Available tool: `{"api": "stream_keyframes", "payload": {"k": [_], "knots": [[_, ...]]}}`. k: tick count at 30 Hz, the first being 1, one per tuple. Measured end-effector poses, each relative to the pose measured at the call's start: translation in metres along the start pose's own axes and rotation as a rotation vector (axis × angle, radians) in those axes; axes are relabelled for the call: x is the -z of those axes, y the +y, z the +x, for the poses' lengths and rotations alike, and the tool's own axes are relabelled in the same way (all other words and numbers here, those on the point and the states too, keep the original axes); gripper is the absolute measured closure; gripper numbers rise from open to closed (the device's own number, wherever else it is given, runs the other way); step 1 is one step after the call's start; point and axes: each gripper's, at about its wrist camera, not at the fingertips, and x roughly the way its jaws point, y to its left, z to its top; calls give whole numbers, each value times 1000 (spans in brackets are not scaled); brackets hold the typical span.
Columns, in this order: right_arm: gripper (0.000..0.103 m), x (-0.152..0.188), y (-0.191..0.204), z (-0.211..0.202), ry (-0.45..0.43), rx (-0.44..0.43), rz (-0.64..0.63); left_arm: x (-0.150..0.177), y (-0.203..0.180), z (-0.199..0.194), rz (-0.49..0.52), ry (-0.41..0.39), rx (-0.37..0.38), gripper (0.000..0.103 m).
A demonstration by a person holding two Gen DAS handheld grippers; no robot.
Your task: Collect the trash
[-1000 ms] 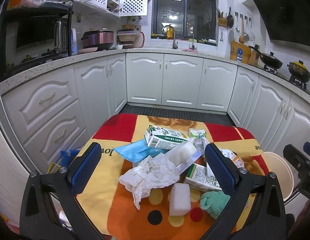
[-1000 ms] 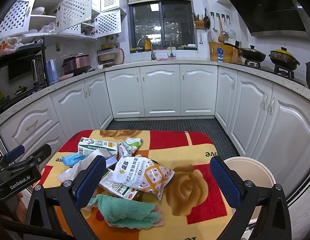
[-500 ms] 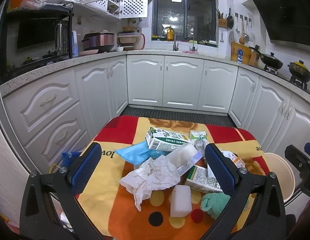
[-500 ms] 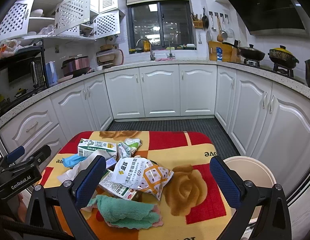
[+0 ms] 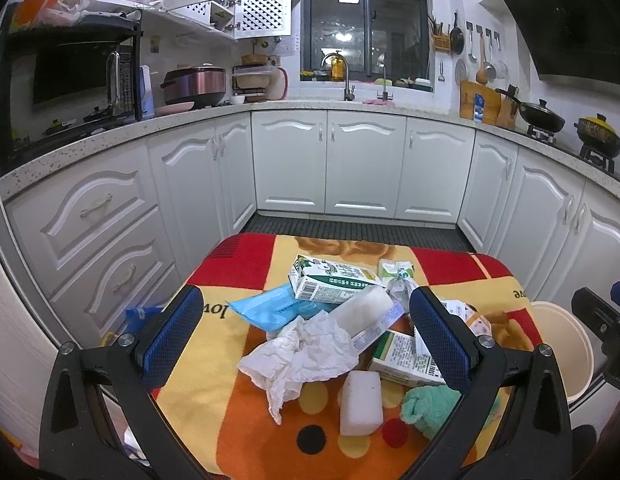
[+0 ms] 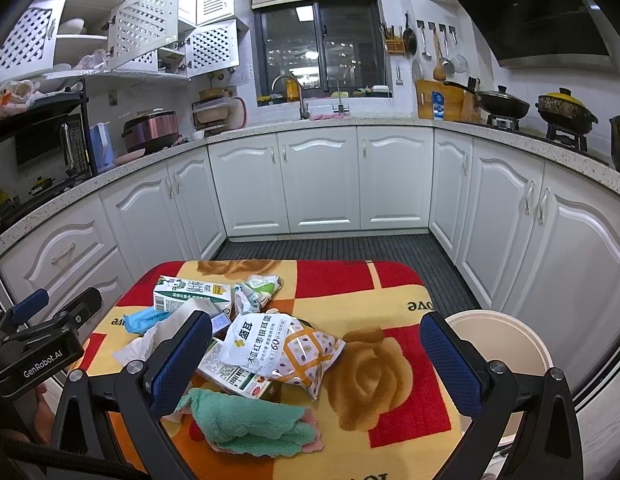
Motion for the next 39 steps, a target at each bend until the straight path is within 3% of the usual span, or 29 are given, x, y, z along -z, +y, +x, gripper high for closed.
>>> {"api": "stream_keyframes", "payload": {"k": [17,39], "knots": [[0,5,-4,7,34,-3,-5,4,-4,5,9,11,-26,0],[0,7,-10,11,55,15,-2,7,-5,11,7,36,6,0]]}}
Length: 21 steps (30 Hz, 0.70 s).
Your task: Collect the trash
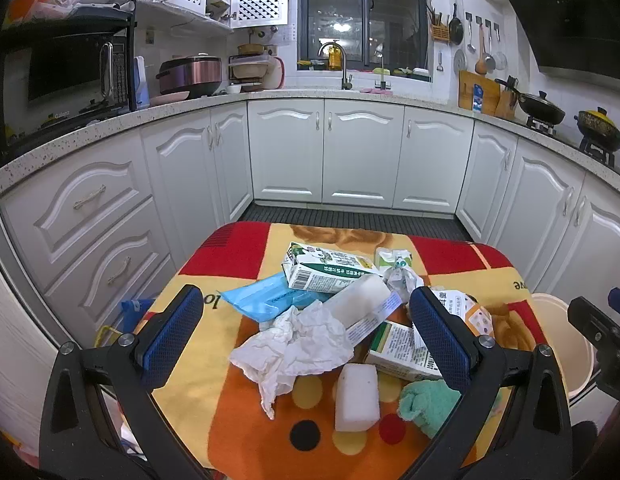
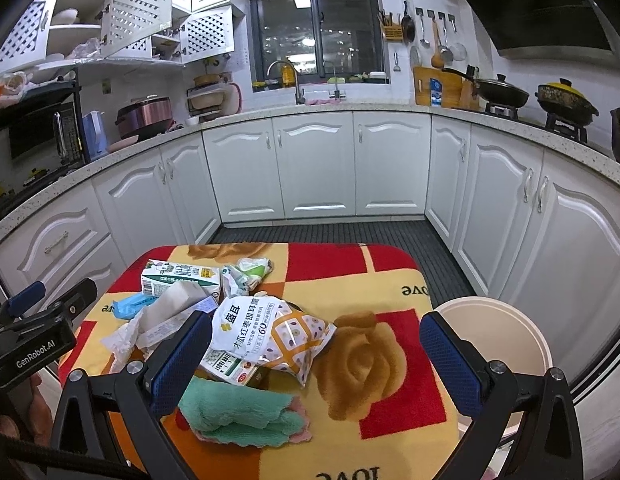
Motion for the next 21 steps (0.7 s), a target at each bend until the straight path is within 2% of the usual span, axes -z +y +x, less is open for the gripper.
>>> {"api": "stream_keyframes", "payload": {"k": [16,21], "knots": [[0,4,1,8,33,-1,-10,4,9,6,-1,41,11,0],[0,5,-2,13,66,5,-26,7,21,12,11,78,12,0]]}}
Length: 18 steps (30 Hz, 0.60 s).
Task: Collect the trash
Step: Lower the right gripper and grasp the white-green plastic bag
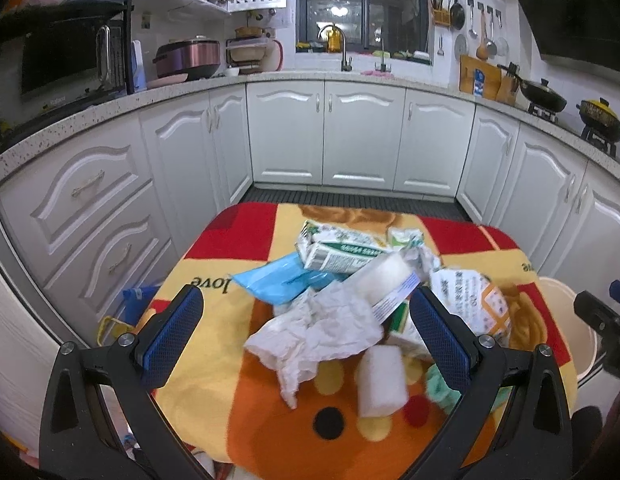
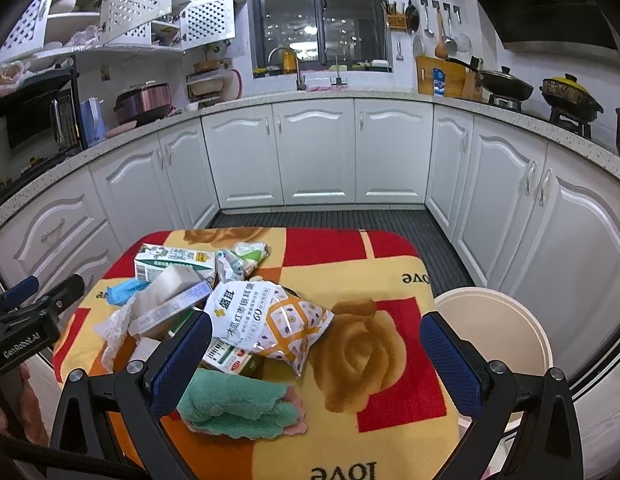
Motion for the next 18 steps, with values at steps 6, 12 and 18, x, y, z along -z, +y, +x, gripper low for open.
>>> {"api": "stream_keyframes", "payload": {"k": [6,12,18], "knots": [[0,4,-6,12,63,-29,10,8,19,14,23,71,30,0],[0,5,-11,31,151,-58,22,10,22,29,100,115,27,0],[0,-7,-19,46,187,-119,43,-18,28,52,76,155,100,0]]}}
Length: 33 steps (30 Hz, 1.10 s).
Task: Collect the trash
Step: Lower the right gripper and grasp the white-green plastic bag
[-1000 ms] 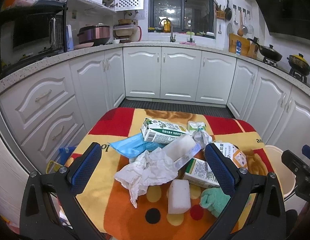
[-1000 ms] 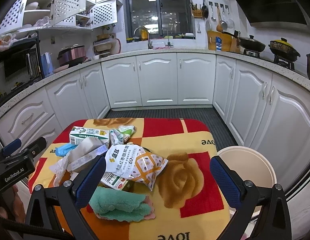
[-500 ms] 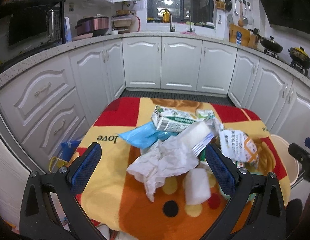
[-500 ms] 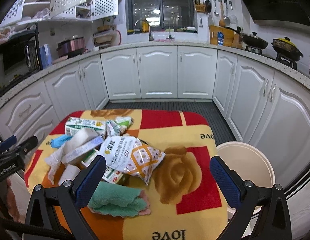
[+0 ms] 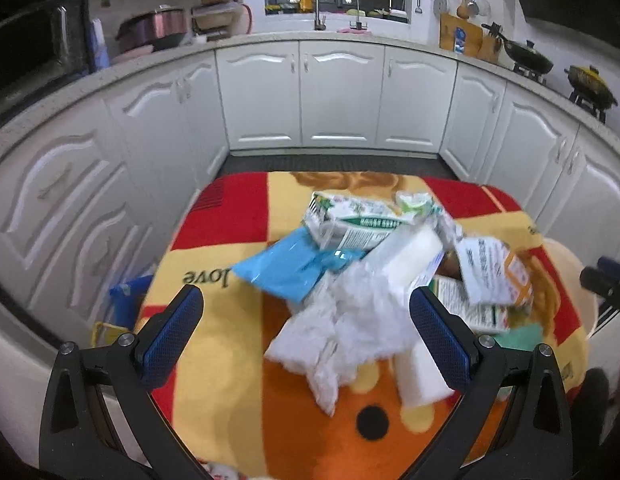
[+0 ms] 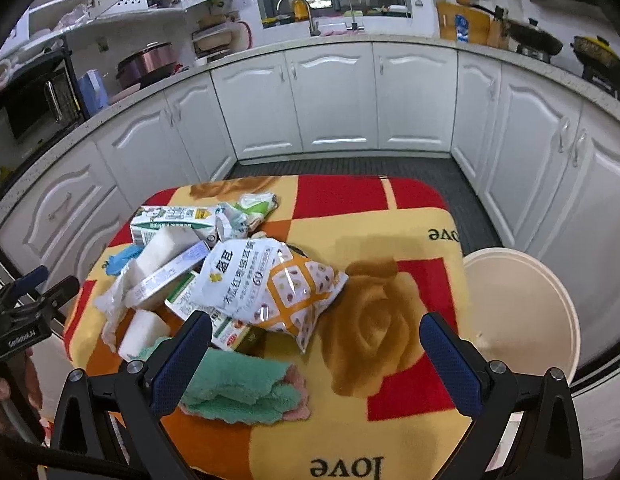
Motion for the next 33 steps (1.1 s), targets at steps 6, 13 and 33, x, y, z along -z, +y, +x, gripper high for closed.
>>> {"api": "stream_keyframes", "payload": {"k": [6,13,33], "knots": [[0,-28,-6,20,44,-98,28,-35,8,34,-30,51,21,0],[8,-68,13,63,108,-137,-4,-51,30,61,-41,109,-27,0],[42,-119,54,232,438,-194,94,-34,67,91,-32,223,136,1]]}}
